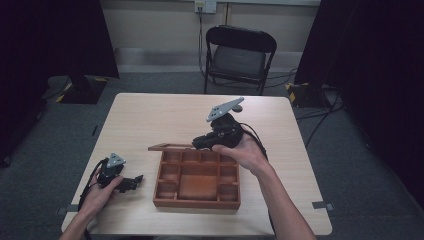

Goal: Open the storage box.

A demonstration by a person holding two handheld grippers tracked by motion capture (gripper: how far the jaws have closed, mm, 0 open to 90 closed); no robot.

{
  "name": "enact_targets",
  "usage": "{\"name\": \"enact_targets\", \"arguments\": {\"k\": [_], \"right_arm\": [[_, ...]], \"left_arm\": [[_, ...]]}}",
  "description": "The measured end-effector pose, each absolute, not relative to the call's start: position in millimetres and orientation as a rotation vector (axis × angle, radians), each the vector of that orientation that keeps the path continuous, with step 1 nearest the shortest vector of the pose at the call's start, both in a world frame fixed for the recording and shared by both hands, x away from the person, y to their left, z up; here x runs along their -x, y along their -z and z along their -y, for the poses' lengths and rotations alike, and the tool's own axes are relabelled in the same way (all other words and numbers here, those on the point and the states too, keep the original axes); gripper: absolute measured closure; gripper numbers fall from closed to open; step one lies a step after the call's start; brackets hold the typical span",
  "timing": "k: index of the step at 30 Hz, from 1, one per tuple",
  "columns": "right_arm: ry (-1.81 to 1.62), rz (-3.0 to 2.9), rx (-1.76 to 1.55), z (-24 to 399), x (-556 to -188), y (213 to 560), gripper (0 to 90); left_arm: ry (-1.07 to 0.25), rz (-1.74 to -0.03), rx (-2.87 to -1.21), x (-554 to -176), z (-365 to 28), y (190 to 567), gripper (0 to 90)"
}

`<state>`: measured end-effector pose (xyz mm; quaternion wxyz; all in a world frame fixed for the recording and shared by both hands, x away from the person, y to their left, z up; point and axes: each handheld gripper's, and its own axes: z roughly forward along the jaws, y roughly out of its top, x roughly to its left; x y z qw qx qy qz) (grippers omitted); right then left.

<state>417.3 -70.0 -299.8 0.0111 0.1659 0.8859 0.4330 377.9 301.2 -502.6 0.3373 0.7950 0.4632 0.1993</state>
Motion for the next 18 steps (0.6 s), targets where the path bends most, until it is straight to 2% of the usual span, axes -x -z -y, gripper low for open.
{"name": "enact_targets", "arguments": {"k": [18], "right_arm": [[-1.351,-2.760,-0.518,69.8,-419.3,297.7,83.9]], "left_arm": [[-0.520,-1.207,-2.072,-377.9,-301.2,502.7,3.7]]}}
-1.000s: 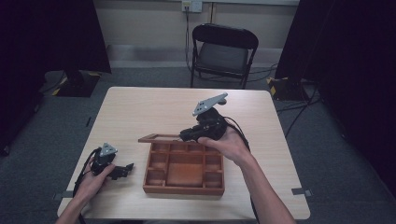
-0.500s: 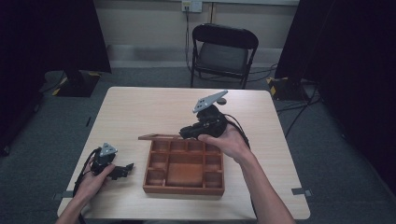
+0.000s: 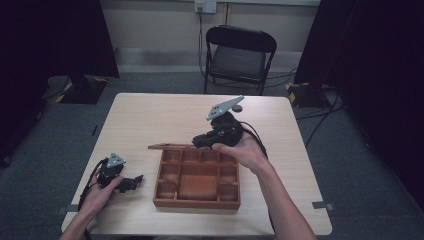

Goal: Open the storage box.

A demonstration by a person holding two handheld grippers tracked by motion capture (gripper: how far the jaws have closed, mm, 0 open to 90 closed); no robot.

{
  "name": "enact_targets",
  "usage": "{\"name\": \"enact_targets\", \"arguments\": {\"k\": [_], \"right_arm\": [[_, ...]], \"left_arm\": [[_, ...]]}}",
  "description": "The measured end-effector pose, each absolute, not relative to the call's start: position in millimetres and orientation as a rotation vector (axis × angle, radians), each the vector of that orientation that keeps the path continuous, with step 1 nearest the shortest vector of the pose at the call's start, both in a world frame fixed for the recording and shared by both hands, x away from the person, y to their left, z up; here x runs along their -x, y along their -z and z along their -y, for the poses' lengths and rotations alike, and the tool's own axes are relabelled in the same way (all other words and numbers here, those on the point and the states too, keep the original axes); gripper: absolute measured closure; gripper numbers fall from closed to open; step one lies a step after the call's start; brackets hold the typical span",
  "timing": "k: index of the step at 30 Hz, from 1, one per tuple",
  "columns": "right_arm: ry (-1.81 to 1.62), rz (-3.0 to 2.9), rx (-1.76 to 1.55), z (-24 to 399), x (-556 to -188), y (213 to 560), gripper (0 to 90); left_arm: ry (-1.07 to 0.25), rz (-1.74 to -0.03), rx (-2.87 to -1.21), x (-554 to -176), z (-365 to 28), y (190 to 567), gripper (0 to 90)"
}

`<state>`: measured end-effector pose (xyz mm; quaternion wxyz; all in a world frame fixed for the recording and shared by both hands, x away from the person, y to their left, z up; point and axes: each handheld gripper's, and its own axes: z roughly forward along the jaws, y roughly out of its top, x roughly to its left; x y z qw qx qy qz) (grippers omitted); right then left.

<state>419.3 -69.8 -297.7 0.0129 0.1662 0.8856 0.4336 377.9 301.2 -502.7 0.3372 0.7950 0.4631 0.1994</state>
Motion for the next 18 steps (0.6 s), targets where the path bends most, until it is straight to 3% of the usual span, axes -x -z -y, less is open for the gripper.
{"name": "enact_targets", "arguments": {"k": [18], "right_arm": [[-1.355,-2.758,-0.517,69.8,-419.1,297.4,84.7]], "left_arm": [[-0.520,-1.207,-2.071,-377.9,-301.2,502.7,3.7]]}}
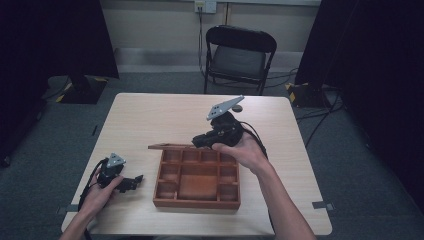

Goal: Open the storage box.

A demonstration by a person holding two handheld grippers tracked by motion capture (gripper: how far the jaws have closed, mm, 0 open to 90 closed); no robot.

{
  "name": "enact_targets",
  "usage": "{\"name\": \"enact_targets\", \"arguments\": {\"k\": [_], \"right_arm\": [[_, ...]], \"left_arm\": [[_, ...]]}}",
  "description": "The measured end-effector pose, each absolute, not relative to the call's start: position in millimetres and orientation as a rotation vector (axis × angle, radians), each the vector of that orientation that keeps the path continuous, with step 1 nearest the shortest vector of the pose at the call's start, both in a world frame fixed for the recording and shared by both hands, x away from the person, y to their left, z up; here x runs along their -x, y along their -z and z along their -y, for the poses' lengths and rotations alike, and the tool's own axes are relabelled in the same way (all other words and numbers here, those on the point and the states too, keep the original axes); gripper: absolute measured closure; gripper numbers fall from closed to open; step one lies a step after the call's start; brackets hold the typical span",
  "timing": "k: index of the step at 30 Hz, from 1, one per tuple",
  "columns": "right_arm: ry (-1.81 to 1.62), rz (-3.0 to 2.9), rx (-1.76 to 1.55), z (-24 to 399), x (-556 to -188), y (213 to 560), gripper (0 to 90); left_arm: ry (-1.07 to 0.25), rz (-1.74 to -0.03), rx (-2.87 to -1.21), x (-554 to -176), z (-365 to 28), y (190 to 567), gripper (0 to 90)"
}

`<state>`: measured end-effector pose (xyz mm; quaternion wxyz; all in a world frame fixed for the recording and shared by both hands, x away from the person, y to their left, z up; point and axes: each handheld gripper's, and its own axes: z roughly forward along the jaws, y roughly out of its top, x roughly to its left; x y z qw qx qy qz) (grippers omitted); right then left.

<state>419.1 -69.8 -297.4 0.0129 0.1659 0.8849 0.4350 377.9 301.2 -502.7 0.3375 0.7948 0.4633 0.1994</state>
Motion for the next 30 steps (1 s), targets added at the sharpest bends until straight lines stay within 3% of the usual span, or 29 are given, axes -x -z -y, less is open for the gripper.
{"name": "enact_targets", "arguments": {"k": [30], "right_arm": [[-1.348,-2.763,-0.513,69.3,-418.5,297.5,84.7]], "left_arm": [[-0.520,-1.207,-2.072,-377.9,-301.2,502.6,3.7]]}}
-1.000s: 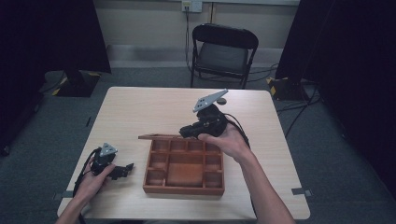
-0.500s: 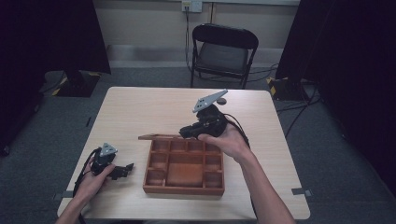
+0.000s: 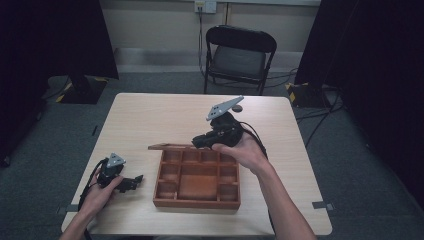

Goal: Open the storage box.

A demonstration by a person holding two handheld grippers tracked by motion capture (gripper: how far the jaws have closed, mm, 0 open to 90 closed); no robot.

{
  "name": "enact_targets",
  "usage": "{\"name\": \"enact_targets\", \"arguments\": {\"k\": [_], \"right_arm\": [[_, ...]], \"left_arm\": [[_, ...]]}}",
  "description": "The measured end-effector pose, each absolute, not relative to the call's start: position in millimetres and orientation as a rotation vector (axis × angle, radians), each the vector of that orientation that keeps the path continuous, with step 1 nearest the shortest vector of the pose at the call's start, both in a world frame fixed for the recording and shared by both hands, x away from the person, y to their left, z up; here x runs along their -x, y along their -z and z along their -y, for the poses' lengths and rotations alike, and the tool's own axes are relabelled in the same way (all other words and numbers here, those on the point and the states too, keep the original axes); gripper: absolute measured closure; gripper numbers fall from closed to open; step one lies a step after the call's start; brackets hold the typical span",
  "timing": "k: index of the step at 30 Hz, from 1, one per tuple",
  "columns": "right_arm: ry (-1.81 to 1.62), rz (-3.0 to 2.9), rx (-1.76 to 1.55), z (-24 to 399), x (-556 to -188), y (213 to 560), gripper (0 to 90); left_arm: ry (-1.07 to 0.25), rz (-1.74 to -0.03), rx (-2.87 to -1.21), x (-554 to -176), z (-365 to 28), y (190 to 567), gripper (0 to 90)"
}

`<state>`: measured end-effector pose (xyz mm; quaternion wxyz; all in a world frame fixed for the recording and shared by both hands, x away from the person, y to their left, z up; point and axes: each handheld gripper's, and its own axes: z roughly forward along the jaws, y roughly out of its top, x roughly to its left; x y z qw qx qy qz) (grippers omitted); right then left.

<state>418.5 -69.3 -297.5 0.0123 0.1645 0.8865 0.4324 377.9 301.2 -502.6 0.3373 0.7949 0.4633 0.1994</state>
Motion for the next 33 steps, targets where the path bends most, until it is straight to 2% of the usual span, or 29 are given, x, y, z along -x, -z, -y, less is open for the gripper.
{"name": "enact_targets", "arguments": {"k": [33], "right_arm": [[-1.343,-2.763,-0.514,69.0,-419.4,296.8,84.7]], "left_arm": [[-0.519,-1.207,-2.071,-378.0,-301.2,502.7,3.7]]}}
